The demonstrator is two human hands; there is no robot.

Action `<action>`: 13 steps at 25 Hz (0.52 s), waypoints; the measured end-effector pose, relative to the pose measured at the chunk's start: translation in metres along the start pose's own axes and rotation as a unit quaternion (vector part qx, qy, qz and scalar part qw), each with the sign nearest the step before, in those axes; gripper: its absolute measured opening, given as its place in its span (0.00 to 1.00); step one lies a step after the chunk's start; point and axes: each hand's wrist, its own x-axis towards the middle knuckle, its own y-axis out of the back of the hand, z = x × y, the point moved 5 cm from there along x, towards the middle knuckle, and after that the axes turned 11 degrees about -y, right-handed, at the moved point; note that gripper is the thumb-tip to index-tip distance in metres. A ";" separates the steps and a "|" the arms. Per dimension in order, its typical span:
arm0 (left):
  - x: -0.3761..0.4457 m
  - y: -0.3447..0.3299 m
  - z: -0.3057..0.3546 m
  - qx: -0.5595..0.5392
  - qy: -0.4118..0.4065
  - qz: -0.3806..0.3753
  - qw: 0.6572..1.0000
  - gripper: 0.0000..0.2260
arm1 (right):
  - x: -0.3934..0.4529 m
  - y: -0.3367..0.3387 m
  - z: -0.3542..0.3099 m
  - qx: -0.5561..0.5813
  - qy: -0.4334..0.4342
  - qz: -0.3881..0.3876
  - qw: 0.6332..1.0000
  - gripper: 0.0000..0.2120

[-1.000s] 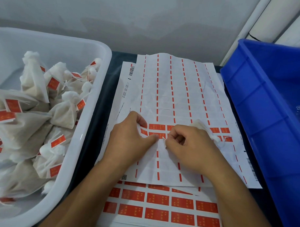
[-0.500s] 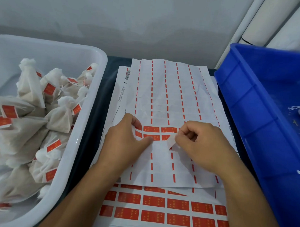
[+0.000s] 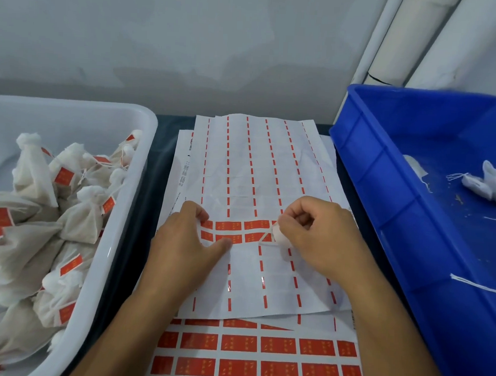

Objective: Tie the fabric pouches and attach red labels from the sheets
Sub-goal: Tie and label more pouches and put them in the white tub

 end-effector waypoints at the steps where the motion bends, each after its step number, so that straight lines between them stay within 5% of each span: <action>1: 0.000 0.000 0.000 0.002 0.002 -0.003 1.000 0.26 | 0.000 0.001 0.001 0.001 0.000 -0.005 1.000 0.08; 5: 0.000 0.001 0.002 0.039 0.013 -0.014 0.999 0.28 | 0.002 0.000 0.005 -0.015 -0.014 -0.049 0.999 0.06; 9: -0.005 0.008 0.017 0.220 -0.064 0.041 0.972 0.34 | 0.003 -0.004 0.008 -0.019 -0.018 -0.076 0.997 0.06; 13: -0.010 -0.015 0.050 0.132 -0.191 -0.025 0.972 0.22 | 0.003 -0.007 0.007 -0.002 -0.005 -0.088 0.996 0.07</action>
